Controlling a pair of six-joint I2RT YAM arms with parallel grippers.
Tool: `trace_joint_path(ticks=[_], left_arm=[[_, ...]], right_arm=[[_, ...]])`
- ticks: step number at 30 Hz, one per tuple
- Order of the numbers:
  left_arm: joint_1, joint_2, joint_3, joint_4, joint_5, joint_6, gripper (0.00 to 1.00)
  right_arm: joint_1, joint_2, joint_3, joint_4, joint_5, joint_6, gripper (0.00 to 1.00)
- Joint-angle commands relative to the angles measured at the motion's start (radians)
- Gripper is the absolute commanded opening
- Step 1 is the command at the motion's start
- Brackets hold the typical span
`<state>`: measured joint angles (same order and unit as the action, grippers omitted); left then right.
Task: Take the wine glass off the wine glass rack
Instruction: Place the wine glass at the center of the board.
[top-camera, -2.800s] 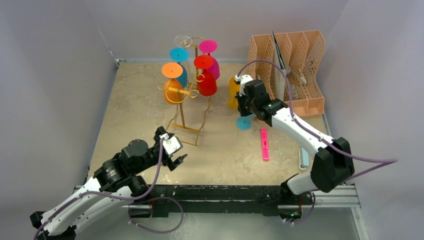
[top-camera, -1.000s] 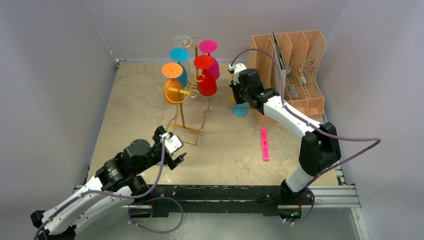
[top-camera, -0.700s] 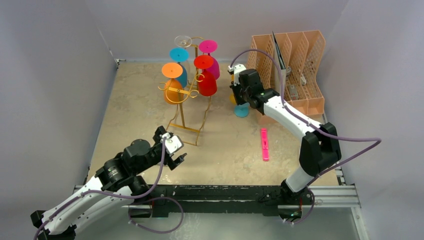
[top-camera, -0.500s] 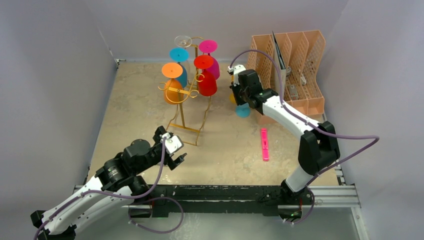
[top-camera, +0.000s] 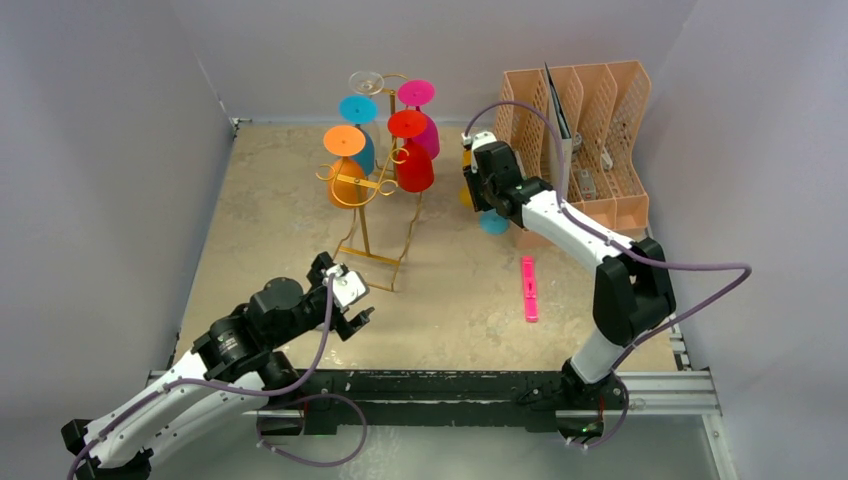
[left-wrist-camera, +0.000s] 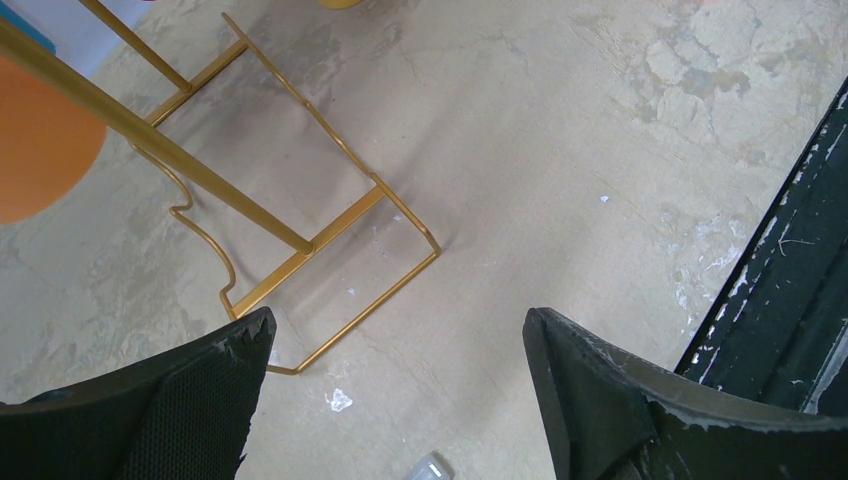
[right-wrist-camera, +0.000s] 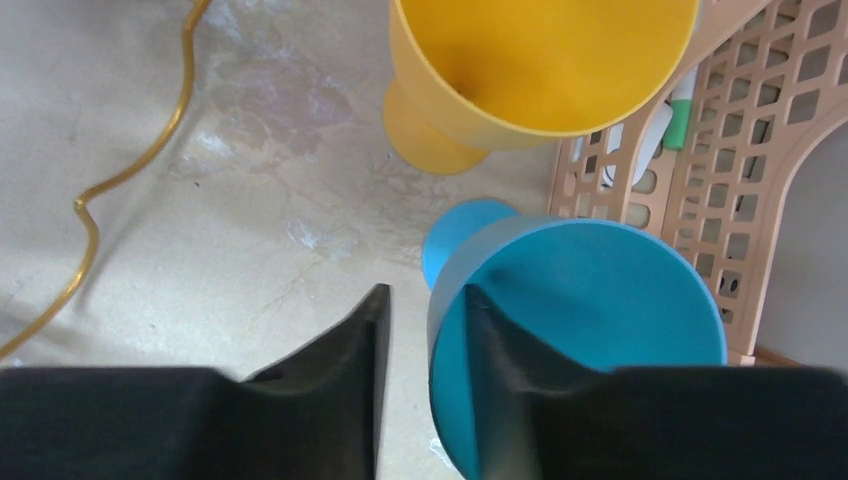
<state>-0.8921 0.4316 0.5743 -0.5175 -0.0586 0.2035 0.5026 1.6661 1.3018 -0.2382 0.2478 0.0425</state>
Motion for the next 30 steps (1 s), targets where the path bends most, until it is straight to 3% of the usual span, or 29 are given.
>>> trace_joint_path(ticks=[1, 3, 6, 14, 23, 30], left_arm=[[0.004, -0.007, 0.013, 0.02, 0.009, 0.008, 0.93], [0.003, -0.006, 0.012, 0.022, 0.009, 0.007, 0.93], [0.004, -0.001, 0.016, 0.025, 0.018, 0.002, 0.93], [0.004, 0.002, 0.016, 0.056, 0.002, -0.017, 0.93], [0.004, 0.09, 0.036, 0.04, -0.041, -0.02, 0.96], [0.004, 0.061, 0.017, 0.041, -0.059, -0.007, 0.96]], right_arm=[[-0.003, -0.006, 0.063, -0.048, 0.033, 0.028, 0.46], [-0.002, -0.023, 0.082, -0.066, 0.025, 0.028, 0.56], [-0.003, -0.053, 0.114, -0.097, -0.008, 0.033, 0.63], [-0.003, -0.127, 0.202, -0.188, -0.05, 0.091, 0.68], [-0.005, -0.241, 0.245, -0.266, -0.19, 0.426, 0.71], [-0.016, -0.273, 0.231, -0.147, -0.444, 0.687, 0.73]])
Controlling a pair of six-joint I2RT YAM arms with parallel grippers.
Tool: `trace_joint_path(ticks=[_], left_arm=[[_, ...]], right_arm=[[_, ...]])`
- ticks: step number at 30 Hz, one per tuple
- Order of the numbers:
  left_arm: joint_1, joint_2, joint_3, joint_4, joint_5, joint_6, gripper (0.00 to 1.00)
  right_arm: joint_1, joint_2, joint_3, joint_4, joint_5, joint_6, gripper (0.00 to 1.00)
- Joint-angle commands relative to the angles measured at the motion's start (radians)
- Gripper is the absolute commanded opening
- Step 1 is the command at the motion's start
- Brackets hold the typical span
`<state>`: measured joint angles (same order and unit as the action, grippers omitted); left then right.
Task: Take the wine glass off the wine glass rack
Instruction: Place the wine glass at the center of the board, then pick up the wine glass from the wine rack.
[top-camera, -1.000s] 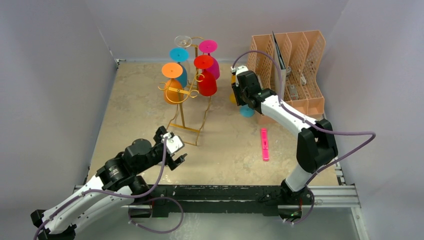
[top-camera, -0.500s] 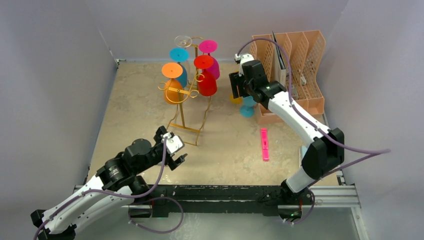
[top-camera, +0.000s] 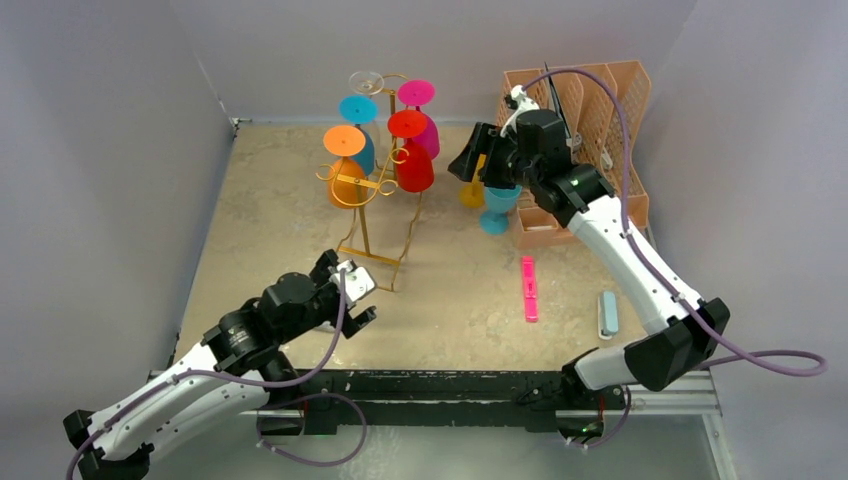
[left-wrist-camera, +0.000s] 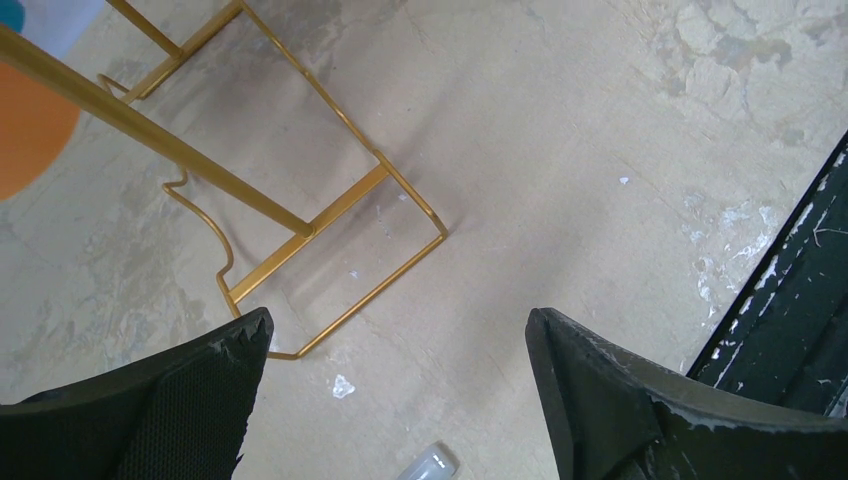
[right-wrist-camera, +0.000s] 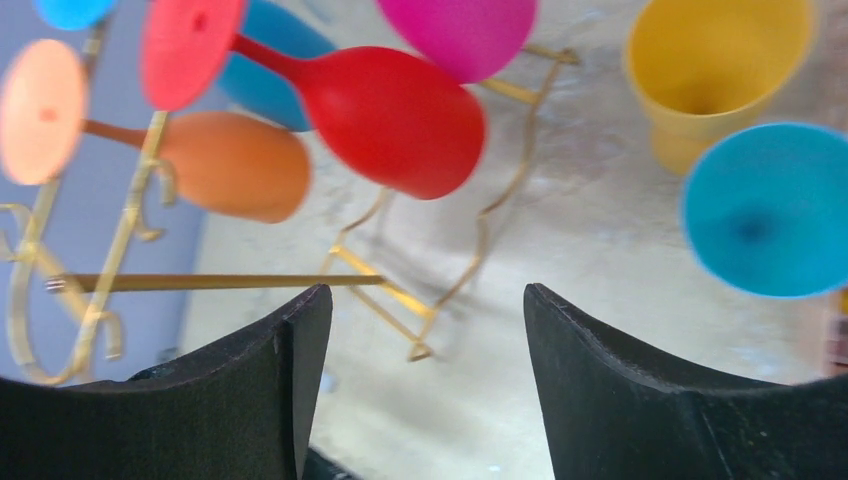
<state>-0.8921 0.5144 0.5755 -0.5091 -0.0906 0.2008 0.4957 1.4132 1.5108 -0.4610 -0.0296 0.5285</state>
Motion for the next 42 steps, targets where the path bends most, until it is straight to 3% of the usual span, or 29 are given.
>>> trace_joint_path(ticks=[1, 7, 17, 22, 29, 34, 39, 42], left_arm=[[0.004, -0.022, 0.016, 0.031, -0.031, -0.003, 0.96], [0.004, -0.014, 0.017, 0.033, -0.038, -0.009, 0.96], [0.004, -0.007, 0.018, 0.026, -0.019, 0.0, 0.97], [0.003, -0.015, 0.019, 0.033, -0.018, -0.007, 0.97], [0.004, -0.043, 0.005, 0.057, -0.036, -0.022, 0.97], [0.003, -0.043, 0.007, 0.051, -0.035, -0.021, 0.97], [0.004, -0.041, 0.008, 0.048, -0.033, -0.02, 0.97], [0.004, -0.04, 0.007, 0.047, -0.034, -0.018, 0.97]], right_arm=[[-0.012, -0.019, 0.019, 0.104, -0.192, 0.231, 0.73], [-0.09, 0.093, 0.1, 0.176, -0.416, 0.48, 0.64], [-0.092, 0.235, 0.255, 0.213, -0.483, 0.549, 0.65], [-0.092, 0.309, 0.316, 0.254, -0.492, 0.585, 0.43], [-0.092, 0.338, 0.305, 0.251, -0.43, 0.603, 0.49], [-0.092, 0.407, 0.377, 0.262, -0.494, 0.609, 0.36], [-0.092, 0.444, 0.408, 0.27, -0.525, 0.613, 0.31], [-0.092, 0.448, 0.408, 0.284, -0.536, 0.634, 0.17]])
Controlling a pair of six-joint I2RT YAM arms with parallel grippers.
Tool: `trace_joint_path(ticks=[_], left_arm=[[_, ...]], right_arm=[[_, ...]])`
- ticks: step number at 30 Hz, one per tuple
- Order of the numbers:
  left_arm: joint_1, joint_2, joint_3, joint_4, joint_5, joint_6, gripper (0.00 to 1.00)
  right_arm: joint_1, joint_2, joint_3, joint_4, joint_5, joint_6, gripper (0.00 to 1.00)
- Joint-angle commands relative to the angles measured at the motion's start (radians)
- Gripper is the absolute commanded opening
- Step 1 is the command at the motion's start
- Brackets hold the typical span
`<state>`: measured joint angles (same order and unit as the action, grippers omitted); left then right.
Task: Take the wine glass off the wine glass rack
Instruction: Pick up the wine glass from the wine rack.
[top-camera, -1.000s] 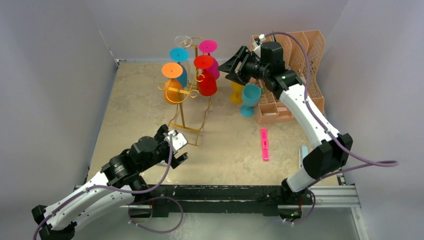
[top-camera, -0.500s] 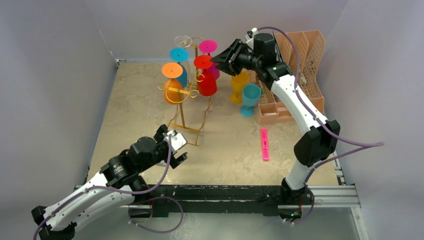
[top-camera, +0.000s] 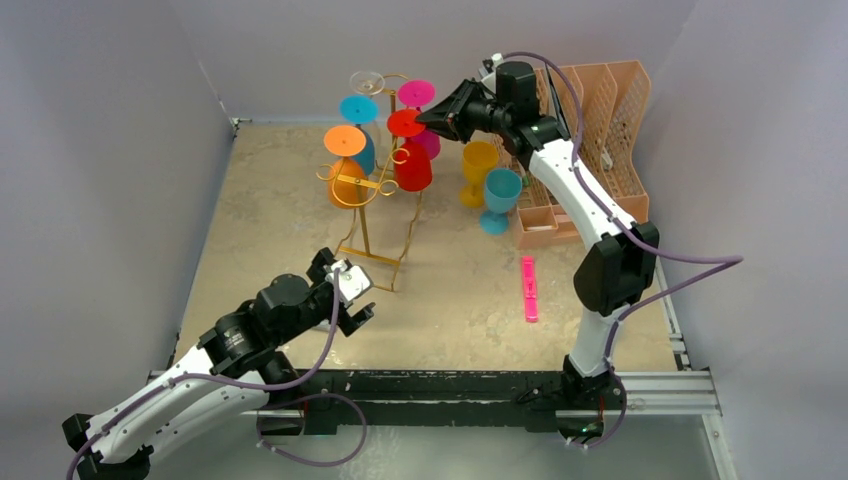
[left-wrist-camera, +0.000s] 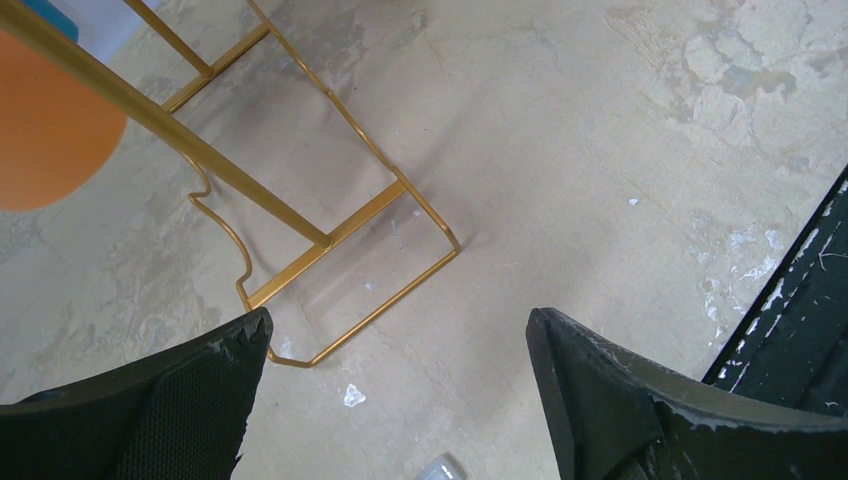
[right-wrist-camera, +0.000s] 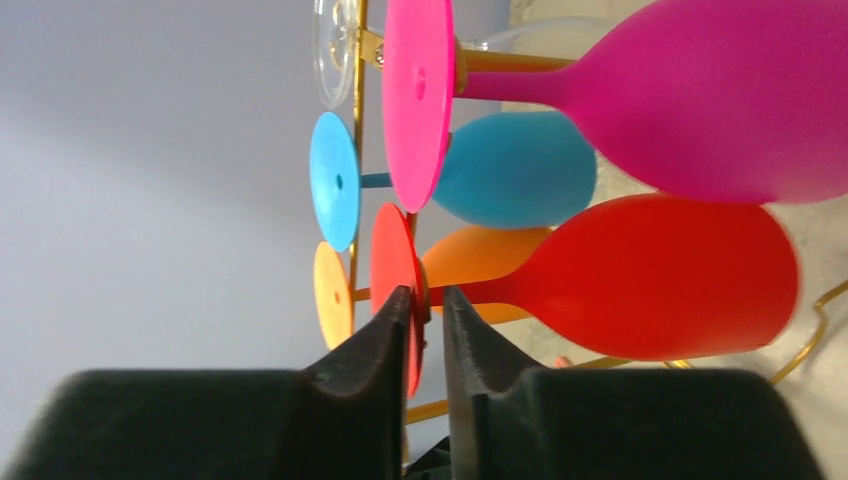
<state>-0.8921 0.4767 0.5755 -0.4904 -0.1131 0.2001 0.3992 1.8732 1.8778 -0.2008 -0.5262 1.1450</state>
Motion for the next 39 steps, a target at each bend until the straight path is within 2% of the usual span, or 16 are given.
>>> trace_joint_path(ticks=[1, 8, 10, 12, 16, 17, 21, 24, 28, 35, 37, 39], left_arm=[[0.004, -0.002, 0.009, 0.028, -0.011, -0.018, 0.97], [0.003, -0.001, 0.007, 0.028, -0.011, -0.018, 0.97], [0.003, 0.003, 0.007, 0.029, -0.009, -0.018, 0.98], [0.003, 0.008, 0.007, 0.029, -0.007, -0.017, 0.98], [0.004, 0.012, 0.009, 0.026, -0.007, -0.017, 0.98], [0.004, 0.011, 0.009, 0.024, -0.006, -0.016, 0.97], [0.004, 0.011, 0.008, 0.026, -0.005, -0.018, 0.97], [0.004, 0.013, 0.008, 0.024, -0.005, -0.018, 0.98], [0.003, 0.014, 0.008, 0.022, -0.008, -0.018, 0.97], [0.003, 0.022, 0.009, 0.023, -0.005, -0.018, 0.98], [0.003, 0.023, 0.009, 0.023, -0.003, -0.018, 0.98], [0.004, 0.022, 0.01, 0.02, -0.002, -0.019, 0.98]], right_arm=[[0.005, -0.011, 0.041, 0.021, -0.042, 0.022, 0.13], [0.004, -0.033, 0.004, 0.048, -0.057, 0.076, 0.02], [0.003, -0.046, -0.007, 0.045, -0.056, 0.079, 0.01], [0.003, -0.054, -0.017, 0.044, -0.057, 0.084, 0.03], [0.001, -0.061, -0.028, 0.044, -0.072, 0.091, 0.23], [0.001, -0.06, -0.029, 0.043, -0.075, 0.09, 0.25], [0.0, -0.065, -0.034, 0.023, -0.068, 0.077, 0.22], [0.0, -0.078, -0.011, -0.066, -0.002, 0.01, 0.2], [0.0, -0.113, -0.028, -0.093, 0.038, -0.025, 0.2], [0.0, -0.117, 0.014, -0.183, 0.046, -0.091, 0.08], [0.0, -0.115, 0.005, -0.175, 0.022, -0.076, 0.09], [0.0, -0.113, 0.005, -0.164, 0.018, -0.067, 0.18]])
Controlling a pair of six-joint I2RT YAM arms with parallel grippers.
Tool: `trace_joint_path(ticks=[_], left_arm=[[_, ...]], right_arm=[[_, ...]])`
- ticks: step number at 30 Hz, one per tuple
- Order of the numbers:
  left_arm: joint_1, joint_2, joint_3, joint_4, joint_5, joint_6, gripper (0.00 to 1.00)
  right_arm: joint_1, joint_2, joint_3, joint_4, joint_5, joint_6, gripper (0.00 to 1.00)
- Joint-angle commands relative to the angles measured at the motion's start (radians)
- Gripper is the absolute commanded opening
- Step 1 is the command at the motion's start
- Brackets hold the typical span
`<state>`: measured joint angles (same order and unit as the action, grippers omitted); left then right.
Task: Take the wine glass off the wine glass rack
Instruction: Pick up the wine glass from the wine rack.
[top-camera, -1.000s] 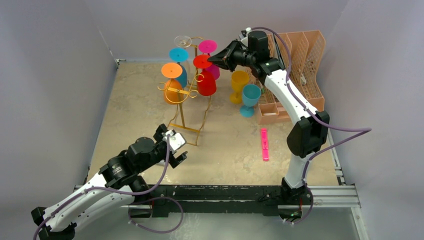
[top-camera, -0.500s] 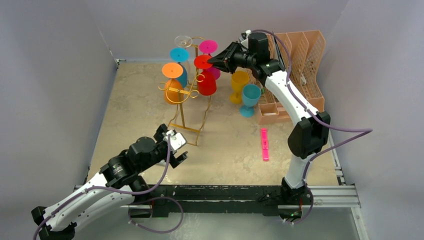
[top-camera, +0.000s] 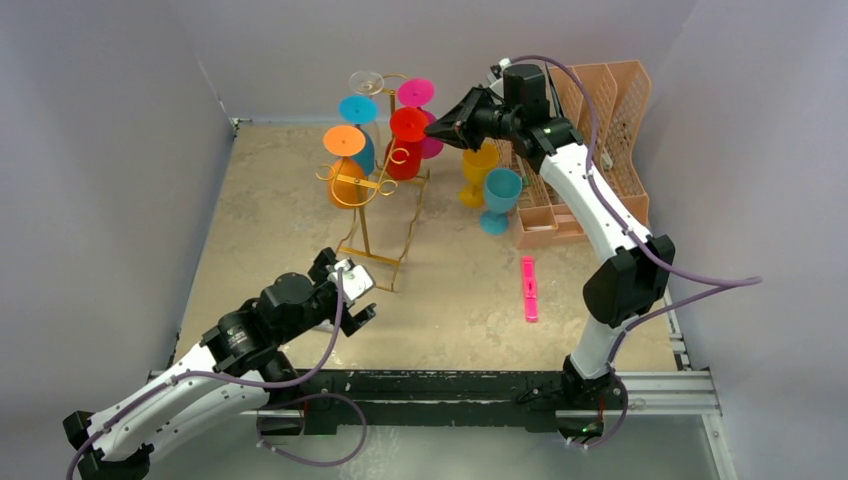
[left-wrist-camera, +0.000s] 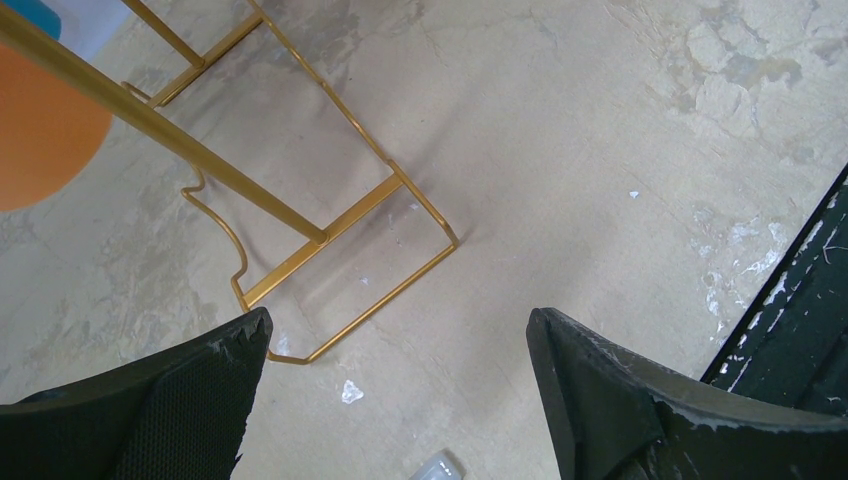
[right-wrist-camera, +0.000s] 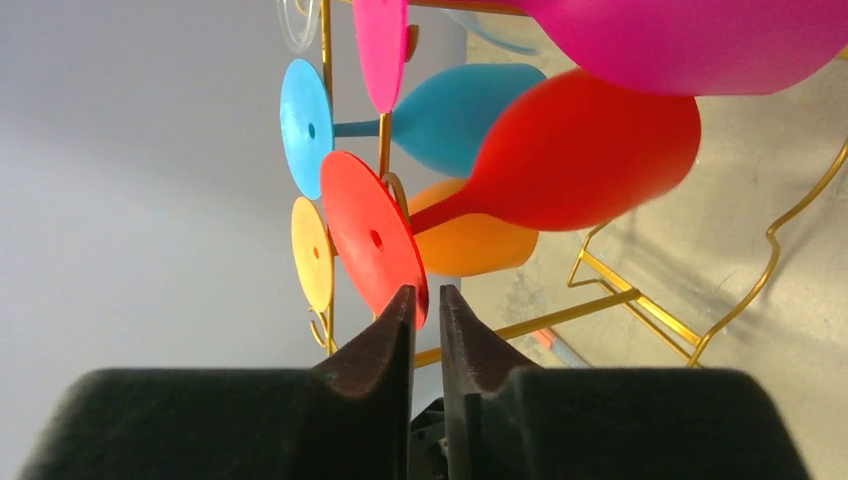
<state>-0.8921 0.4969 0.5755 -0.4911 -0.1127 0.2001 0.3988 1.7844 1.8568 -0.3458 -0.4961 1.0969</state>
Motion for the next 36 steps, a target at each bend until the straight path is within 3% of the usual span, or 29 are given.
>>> trace_joint_path(ticks=[1, 4, 9, 14, 18, 27, 32, 36], left_arm=[[0.004, 0.002, 0.012, 0.019, -0.002, -0.02, 0.98], [0.004, 0.001, 0.012, 0.019, -0.002, -0.02, 0.98], [0.004, 0.012, 0.015, 0.032, -0.007, -0.02, 0.98], [0.003, 0.023, 0.017, 0.021, -0.001, -0.02, 0.98], [0.004, 0.018, 0.015, 0.02, 0.002, -0.018, 0.98], [0.004, 0.025, 0.014, 0.017, 0.006, -0.015, 0.98], [0.003, 0.028, 0.014, 0.019, 0.015, -0.013, 0.98], [0.004, 0.023, 0.017, 0.019, 0.025, -0.011, 0.98]], right_arm=[[0.0, -0.022, 0.024, -0.006, -0.019, -0.008, 0.23], [0.0, -0.013, 0.003, 0.071, -0.064, 0.044, 0.34], [-0.002, 0.022, 0.035, 0.111, -0.094, 0.067, 0.38], [-0.001, 0.047, 0.076, 0.058, -0.07, 0.055, 0.34], [0.0, 0.061, 0.125, -0.03, -0.049, 0.0, 0.22], [0.0, 0.02, 0.123, -0.097, 0.016, -0.07, 0.08], [0.001, 0.009, 0.115, -0.077, -0.003, -0.054, 0.0], [0.0, 0.002, 0.074, 0.02, -0.055, 0.029, 0.0]])
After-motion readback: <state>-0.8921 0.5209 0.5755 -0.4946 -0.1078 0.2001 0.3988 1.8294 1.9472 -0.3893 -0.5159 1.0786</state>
